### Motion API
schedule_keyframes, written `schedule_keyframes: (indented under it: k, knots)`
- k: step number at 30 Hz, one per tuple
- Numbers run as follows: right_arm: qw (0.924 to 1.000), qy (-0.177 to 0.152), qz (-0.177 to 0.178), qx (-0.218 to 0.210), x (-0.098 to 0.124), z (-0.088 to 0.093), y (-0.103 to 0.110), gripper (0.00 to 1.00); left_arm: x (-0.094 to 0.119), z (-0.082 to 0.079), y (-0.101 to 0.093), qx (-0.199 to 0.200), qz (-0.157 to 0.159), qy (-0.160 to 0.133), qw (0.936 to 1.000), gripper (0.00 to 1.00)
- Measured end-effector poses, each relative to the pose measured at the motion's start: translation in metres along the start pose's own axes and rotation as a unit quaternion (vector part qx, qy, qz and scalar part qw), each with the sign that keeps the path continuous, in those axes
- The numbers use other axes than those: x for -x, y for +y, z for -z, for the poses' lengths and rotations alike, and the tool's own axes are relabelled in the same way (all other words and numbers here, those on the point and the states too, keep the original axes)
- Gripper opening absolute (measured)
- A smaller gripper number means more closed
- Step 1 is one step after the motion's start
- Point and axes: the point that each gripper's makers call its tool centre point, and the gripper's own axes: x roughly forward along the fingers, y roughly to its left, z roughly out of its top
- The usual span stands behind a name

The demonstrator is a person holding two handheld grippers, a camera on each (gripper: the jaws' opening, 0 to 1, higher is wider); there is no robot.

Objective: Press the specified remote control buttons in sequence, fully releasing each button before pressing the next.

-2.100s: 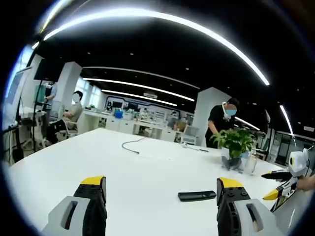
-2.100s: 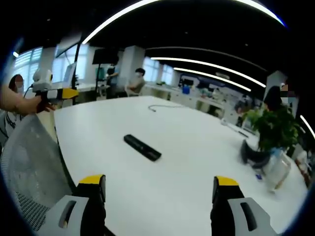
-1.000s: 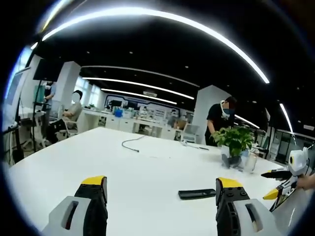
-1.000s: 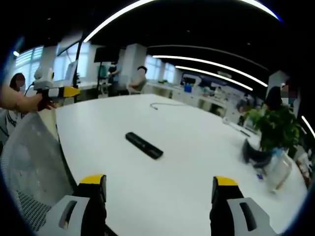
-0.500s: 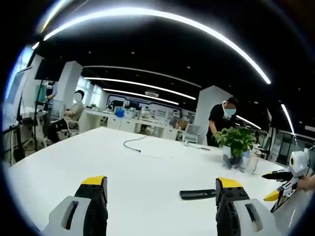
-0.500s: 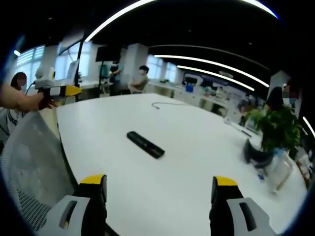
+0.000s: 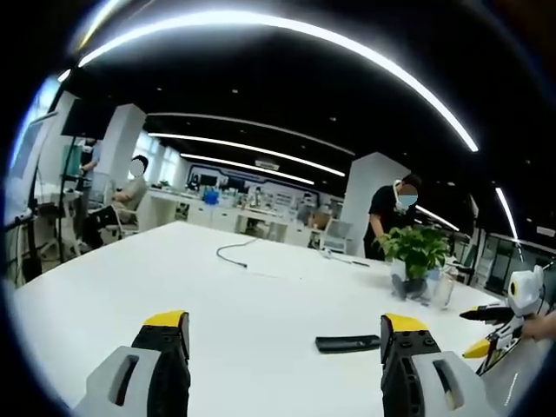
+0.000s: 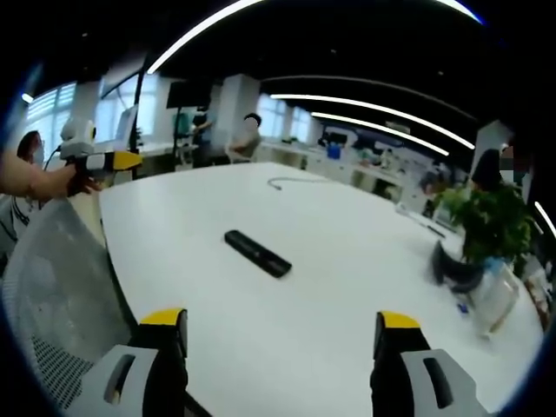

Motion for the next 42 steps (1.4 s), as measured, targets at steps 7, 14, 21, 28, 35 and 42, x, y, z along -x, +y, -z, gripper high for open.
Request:
schedule_keyframes:
  k: [7,14,21,28,35,42]
  knots:
    - [0.9996,-0.025,0.007,-0.011,0.001,-0.008,-0.002,0.93,0.0,0.001,0.002,0.005,0.0,0.0,1.0,0.95]
    - [0.9993,-0.007,0.008,-0.036,-0.001,-0.001,-0.004,0.95,-0.001,0.005,0.001,0.006,0.005,0.011,0.9999,0.95]
    - [0.9983,-0.04,-0.004,-0.043,-0.002,-0.016,0.005,0.99,-0.002,0.004,-0.009,0.006,0.033,0.009,0.9994,0.95]
    - [0.9961,-0.043,0.01,-0.077,-0.002,-0.013,-0.006,0.99,0.0,-0.004,-0.018,0.024,0.064,-0.012,0.9976,0.96]
    - [0.9947,-0.043,0.031,-0.088,0.0,-0.011,-0.016,0.99,-0.003,0.0,-0.019,0.02,0.068,0.003,0.9974,0.93]
    - [0.9926,-0.06,0.04,-0.097,0.004,-0.018,-0.019,0.99,-0.004,0.004,-0.027,0.017,0.087,0.013,0.996,0.93]
